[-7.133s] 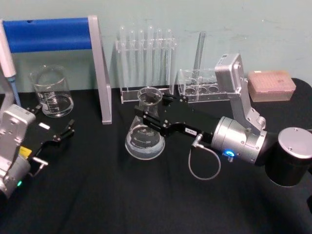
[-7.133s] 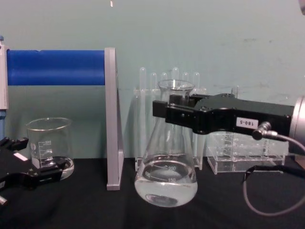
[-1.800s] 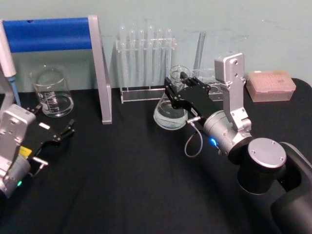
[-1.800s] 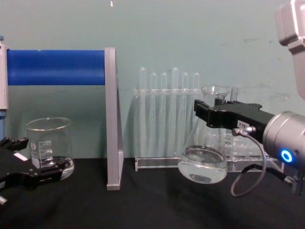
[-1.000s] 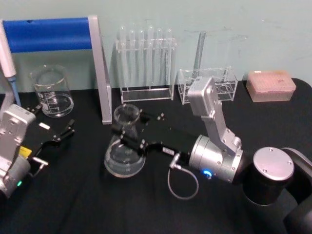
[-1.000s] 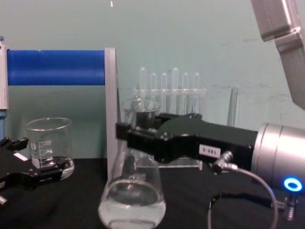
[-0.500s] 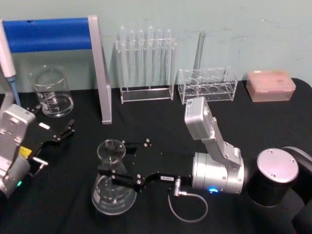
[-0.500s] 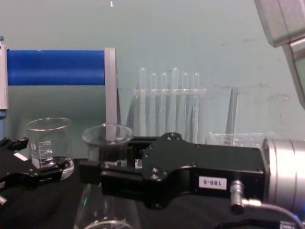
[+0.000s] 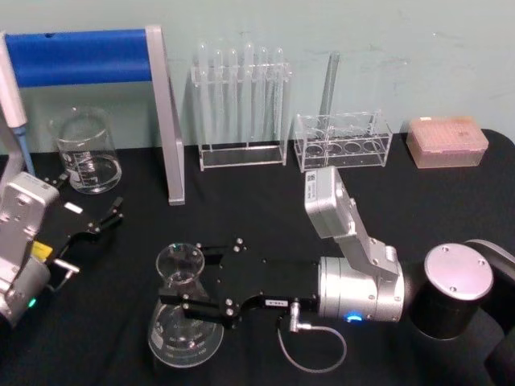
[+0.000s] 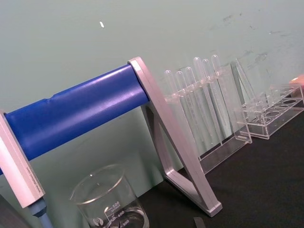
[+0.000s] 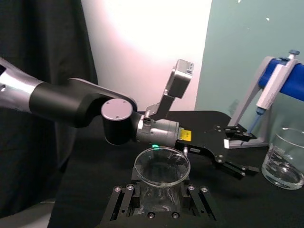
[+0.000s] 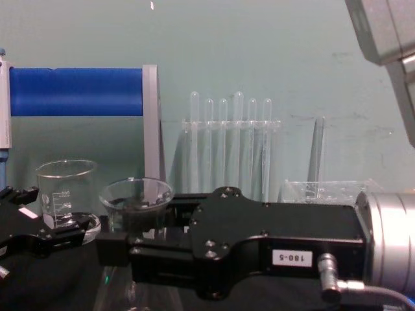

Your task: Grasp the erlenmeyer flask with one hand, shake it three times, then place it back.

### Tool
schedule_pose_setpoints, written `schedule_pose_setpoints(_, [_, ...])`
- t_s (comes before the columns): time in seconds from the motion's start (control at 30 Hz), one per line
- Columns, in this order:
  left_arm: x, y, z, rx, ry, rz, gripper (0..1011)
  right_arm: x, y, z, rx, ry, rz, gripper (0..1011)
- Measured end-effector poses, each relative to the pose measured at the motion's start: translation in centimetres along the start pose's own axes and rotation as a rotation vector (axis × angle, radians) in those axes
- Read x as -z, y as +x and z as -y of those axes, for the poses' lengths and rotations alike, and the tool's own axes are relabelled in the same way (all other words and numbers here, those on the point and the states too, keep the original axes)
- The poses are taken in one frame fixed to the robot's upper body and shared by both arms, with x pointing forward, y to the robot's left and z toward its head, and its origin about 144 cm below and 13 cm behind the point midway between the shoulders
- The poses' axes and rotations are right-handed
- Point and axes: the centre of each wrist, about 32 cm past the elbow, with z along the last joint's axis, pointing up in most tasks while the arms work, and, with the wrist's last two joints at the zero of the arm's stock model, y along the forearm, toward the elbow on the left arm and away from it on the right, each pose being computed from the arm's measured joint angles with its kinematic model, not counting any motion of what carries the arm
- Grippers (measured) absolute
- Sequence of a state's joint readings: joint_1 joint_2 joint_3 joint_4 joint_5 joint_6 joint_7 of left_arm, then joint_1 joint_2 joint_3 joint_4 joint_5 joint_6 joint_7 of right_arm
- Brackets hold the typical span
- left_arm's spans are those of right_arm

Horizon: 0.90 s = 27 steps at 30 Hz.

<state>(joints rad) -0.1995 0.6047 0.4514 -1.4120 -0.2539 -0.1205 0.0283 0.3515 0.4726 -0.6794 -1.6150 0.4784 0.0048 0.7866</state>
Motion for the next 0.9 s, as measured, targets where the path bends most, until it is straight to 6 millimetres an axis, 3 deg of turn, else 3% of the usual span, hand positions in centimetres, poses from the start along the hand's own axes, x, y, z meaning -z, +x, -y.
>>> schedule_pose_setpoints(0.27, [0.0,0.0,0.0,0.0,0.0,0.0,1001,0.1,0.4,-0.1,0.105,-0.006,-0.021,449])
schedule_pose_setpoints(0.9, [0.0,0.0,0.0,0.0,0.0,0.0,1001,1.0,2.5,-0.8,0.727,-0.017,-0.085,449])
